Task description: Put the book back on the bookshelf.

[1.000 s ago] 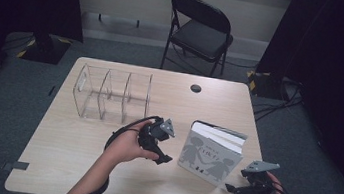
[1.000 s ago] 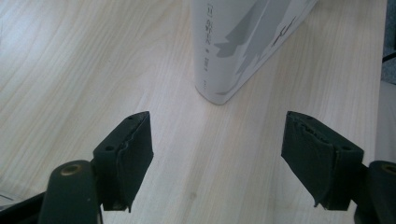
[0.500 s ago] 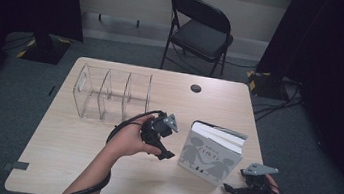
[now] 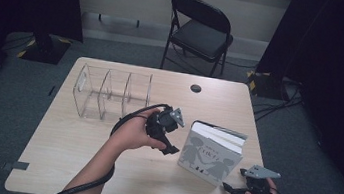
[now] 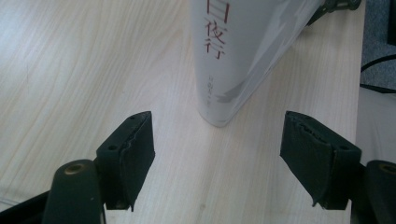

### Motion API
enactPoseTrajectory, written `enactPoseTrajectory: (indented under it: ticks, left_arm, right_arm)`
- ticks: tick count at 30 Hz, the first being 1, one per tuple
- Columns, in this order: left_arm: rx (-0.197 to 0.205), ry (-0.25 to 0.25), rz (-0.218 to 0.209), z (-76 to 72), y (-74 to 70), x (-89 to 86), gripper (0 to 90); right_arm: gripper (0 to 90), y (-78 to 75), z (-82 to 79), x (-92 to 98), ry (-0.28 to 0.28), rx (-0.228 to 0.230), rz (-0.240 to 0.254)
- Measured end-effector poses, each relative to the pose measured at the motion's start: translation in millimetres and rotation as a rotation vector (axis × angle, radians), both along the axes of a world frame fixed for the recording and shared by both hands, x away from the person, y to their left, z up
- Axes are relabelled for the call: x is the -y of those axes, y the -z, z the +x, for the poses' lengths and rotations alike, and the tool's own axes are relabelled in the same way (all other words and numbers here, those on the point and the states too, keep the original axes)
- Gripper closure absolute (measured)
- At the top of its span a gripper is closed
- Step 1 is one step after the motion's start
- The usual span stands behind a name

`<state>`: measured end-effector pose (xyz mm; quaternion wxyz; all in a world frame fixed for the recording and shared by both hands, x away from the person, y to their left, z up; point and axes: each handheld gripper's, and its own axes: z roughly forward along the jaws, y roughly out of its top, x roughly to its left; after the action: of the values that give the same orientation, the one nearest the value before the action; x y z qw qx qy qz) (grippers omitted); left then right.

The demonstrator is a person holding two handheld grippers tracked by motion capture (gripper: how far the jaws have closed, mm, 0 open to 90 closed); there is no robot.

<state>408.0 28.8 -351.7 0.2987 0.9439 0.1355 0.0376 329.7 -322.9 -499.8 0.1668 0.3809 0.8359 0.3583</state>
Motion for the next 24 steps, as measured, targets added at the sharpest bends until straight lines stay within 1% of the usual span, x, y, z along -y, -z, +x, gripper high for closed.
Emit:
enactPoseTrajectory:
  ticks: [1,2,3,4,5,6,7,10,12,14,15,17,19,20,21,24]
  left_arm:
    - [0.004,0.006,0.01,0.9,-1.6,0.8,25.7]
    - [0.0,0.005,0.006,0.8,-2.7,2.3,25.7]
    - [0.005,0.019,0.014,1.9,-4.7,3.1,25.7]
    - [0.003,0.019,0.007,2.3,-6.4,4.2,25.7]
    - [0.01,0.028,0.016,2.9,-8.7,5.2,25.8]
    - [0.009,0.02,0.002,2.0,-9.8,6.9,25.9]
    - [0.014,0.03,0.006,2.8,-11.9,8.1,26.0]
    - [0.015,0.036,-0.006,3.1,-15.6,13.6,26.0]
    - [0.015,0.05,-0.011,4.3,-17.4,17.4,25.9]
    - [0.021,0.063,-0.005,5.2,-18.6,21.0,25.8]
    - [0.015,0.063,-0.008,5.8,-19.2,22.7,26.0]
    - [0.022,0.068,-0.004,6.5,-20.3,25.3,25.9]
    - [0.019,0.077,0.0,6.7,-21.2,27.8,25.9]
    - [0.023,0.082,-0.002,7.1,-21.7,28.7,25.9]
    - [0.018,0.079,-0.007,7.1,-22.4,29.7,25.8]
    - [0.022,0.09,-0.005,7.3,-25.9,32.6,25.9]
  right_arm:
    - [9.6,0.0,0.0,0.0,0.0,0.0,0.0]
    - [9.6,-0.1,-0.2,-0.1,0.002,-0.002,0.0]
    - [9.6,0.0,-0.1,0.0,0.0,-0.001,0.0]
    - [9.6,0.0,0.0,0.0,0.0,0.0,0.0]
    - [9.6,0.1,0.0,-0.2,0.002,0.001,0.001]
    - [9.6,0.1,0.0,-0.2,0.003,0.0,0.001]
    - [9.6,0.1,-0.1,-0.2,0.003,0.0,0.001]
    - [9.6,0.1,-0.1,-0.2,0.003,0.0,0.001]
    - [9.6,0.2,0.1,-0.1,0.001,0.002,0.001]
    - [9.6,0.1,0.0,-0.1,0.002,0.001,0.001]
    - [9.6,0.2,0.1,-0.1,0.001,0.002,0.001]
    - [9.6,0.1,0.1,-0.1,0.001,0.002,0.001]
    - [9.6,0.1,0.1,-0.1,0.001,0.002,0.001]
    - [9.6,0.1,0.1,-0.1,0.001,0.002,0.001]
    - [9.6,0.1,0.1,-0.1,0.001,0.002,0.001]
    - [9.6,0.1,0.1,-0.1,0.001,0.002,0.001]
